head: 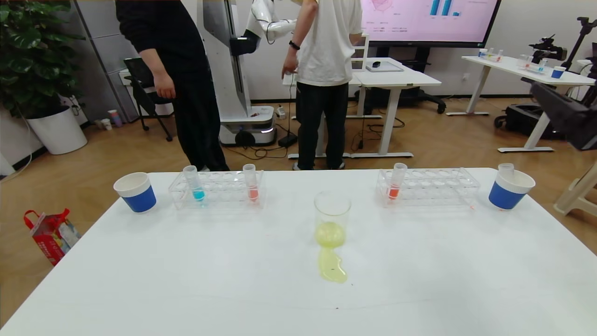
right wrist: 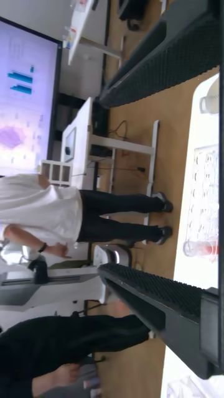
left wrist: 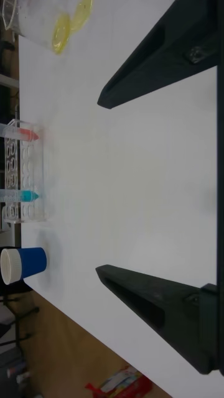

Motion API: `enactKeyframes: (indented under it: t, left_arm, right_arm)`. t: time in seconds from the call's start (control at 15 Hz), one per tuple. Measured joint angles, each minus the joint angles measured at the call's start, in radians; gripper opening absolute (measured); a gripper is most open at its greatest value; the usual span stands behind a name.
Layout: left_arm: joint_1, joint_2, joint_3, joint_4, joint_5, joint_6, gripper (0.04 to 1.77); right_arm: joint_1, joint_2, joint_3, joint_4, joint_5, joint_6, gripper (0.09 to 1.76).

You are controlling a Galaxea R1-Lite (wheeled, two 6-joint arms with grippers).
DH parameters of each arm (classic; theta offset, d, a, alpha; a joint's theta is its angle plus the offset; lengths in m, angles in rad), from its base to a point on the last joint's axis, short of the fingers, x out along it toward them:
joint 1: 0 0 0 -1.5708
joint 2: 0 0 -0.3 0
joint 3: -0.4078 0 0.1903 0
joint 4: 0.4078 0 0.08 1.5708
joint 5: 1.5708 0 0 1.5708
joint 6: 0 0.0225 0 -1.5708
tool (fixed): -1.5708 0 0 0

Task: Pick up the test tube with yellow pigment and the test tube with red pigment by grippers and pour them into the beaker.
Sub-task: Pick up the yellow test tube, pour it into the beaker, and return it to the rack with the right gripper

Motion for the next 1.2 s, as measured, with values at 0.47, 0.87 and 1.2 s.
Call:
enactKeyframes:
  t: [0.47,0.87,1.2]
  left_arm:
    - [0.0,0.0,0.0,0.0,0.0,0.0,1.75]
    - [0.0,0.0,0.0,0.0,0.0,0.0,1.75]
    - [0.0,0.0,0.0,0.0,0.0,0.0,1.75]
  right_arm:
    - [-0.022,-0.502,0.167,0.177,-0.009,-0.003,1.74]
    - [-0.044,-0.973,0.17,0.653,-0.001,-0.007,1.74]
    - [-0.034,-1.239,0.297,0.784,0.003,-0.058,1.74]
